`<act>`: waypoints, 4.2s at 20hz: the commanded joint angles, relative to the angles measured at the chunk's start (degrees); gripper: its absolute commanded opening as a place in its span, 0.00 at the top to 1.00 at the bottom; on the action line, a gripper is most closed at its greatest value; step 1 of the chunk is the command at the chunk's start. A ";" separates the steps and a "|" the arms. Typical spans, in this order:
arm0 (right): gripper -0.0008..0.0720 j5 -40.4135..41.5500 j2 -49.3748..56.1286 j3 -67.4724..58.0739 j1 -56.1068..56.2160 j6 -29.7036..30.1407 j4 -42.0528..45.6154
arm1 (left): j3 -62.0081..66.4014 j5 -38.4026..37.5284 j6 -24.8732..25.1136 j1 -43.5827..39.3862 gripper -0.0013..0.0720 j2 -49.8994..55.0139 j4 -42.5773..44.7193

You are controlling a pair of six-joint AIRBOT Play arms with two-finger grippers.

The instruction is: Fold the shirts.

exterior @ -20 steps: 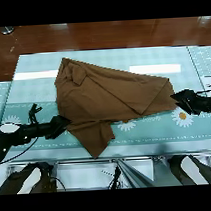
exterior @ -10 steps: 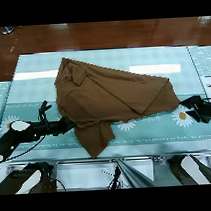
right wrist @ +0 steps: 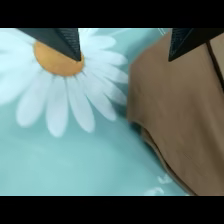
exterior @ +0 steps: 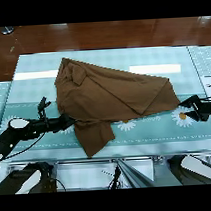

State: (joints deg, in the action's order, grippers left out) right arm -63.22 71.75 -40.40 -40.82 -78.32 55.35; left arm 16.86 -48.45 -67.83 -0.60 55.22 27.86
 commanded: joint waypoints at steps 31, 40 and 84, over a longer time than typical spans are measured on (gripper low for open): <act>0.95 -14.80 -34.01 -72.61 21.35 -5.97 11.56 | 86.14 -10.54 -12.79 19.54 0.94 -23.69 26.53; 0.95 -21.77 -41.62 -68.19 21.35 -8.28 13.64 | 78.75 -16.90 -17.59 19.52 0.94 -31.80 44.59; 0.43 -12.68 31.21 -47.15 32.00 -5.70 13.68 | 55.01 -21.55 -10.84 8.68 0.56 37.97 32.81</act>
State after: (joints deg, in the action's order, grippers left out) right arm -75.18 102.94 -88.23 -8.88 -83.64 68.45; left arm 71.83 -67.40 -77.71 8.29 92.90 60.18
